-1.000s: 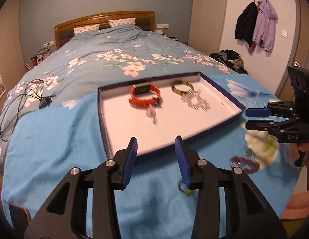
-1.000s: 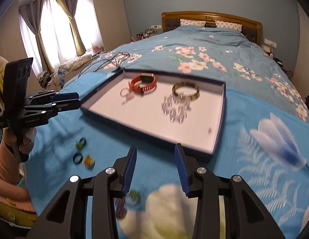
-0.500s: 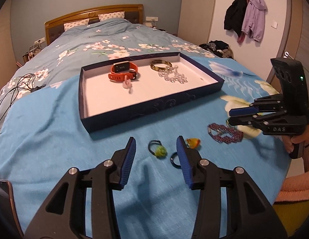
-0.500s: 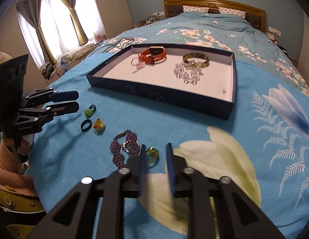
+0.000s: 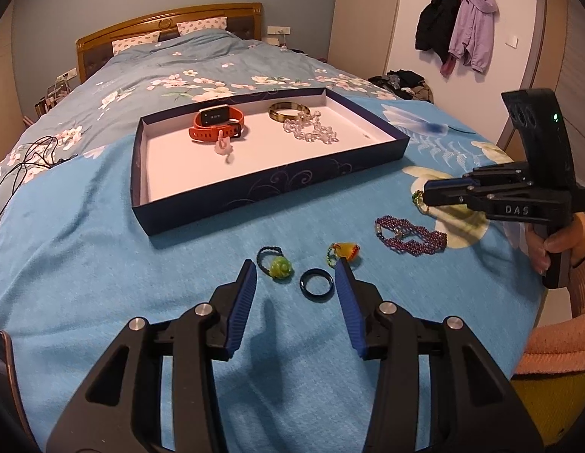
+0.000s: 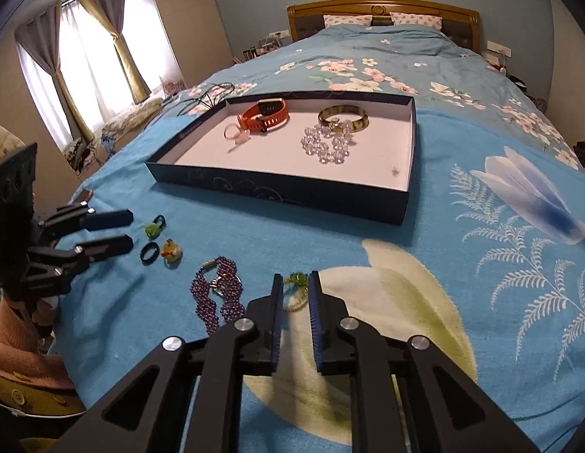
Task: Organize jewelry
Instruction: 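Move the right gripper to the purple beaded bracelet while the left gripper approaches the black rings, then grasp the purple beaded bracelet with the right gripper while the left gripper grasps the black ring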
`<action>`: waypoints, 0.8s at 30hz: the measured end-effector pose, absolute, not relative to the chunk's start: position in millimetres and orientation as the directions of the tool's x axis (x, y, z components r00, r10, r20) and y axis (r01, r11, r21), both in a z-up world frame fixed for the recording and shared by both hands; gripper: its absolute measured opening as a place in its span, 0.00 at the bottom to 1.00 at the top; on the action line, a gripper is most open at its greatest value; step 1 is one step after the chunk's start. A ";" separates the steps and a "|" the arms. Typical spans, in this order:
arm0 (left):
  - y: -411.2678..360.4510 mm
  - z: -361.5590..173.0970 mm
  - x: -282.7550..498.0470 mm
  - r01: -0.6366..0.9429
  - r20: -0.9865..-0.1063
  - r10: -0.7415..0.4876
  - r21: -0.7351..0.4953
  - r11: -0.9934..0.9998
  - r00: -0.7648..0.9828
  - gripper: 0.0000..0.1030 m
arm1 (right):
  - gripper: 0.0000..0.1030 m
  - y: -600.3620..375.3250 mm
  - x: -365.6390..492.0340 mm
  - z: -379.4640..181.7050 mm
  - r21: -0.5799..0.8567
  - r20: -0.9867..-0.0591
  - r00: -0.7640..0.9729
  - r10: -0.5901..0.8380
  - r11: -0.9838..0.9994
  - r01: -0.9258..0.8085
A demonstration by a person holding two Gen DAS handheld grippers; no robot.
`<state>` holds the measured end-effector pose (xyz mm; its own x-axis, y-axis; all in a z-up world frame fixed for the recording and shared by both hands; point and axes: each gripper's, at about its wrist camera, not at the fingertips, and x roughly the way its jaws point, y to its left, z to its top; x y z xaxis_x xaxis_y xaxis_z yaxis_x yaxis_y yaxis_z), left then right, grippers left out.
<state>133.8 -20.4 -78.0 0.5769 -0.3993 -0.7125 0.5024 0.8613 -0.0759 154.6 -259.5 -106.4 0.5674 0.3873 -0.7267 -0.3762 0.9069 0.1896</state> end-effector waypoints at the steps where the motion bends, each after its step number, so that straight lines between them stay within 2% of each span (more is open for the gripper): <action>1: -21.1 -78.3 133.5 0.503 -0.714 -0.398 -0.074 0.861 0.576 0.41 | 0.16 -259.7 153.6 -105.1 0.189 -0.723 0.570 0.391 0.905 -0.380; 7: -24.1 -82.2 131.6 0.517 -0.721 -0.404 -0.074 0.853 0.563 0.41 | 0.23 -248.8 138.5 -95.8 0.180 -0.704 0.561 0.435 0.873 -0.453; 9: -25.4 -82.7 131.7 0.521 -0.723 -0.404 -0.071 0.851 0.560 0.41 | 0.28 -244.3 135.4 -96.6 0.162 -0.708 0.563 0.427 0.874 -0.458; 18: -26.9 -84.7 132.2 0.519 -0.730 -0.399 -0.071 0.852 0.555 0.42 | 0.28 -228.6 129.0 -108.1 0.168 -0.735 0.509 0.448 0.848 -0.503; 24: -27.5 -85.8 132.7 0.519 -0.732 -0.397 -0.070 0.852 0.553 0.41 | 0.28 -220.9 124.1 -113.8 0.113 -0.756 0.512 0.408 0.851 -0.512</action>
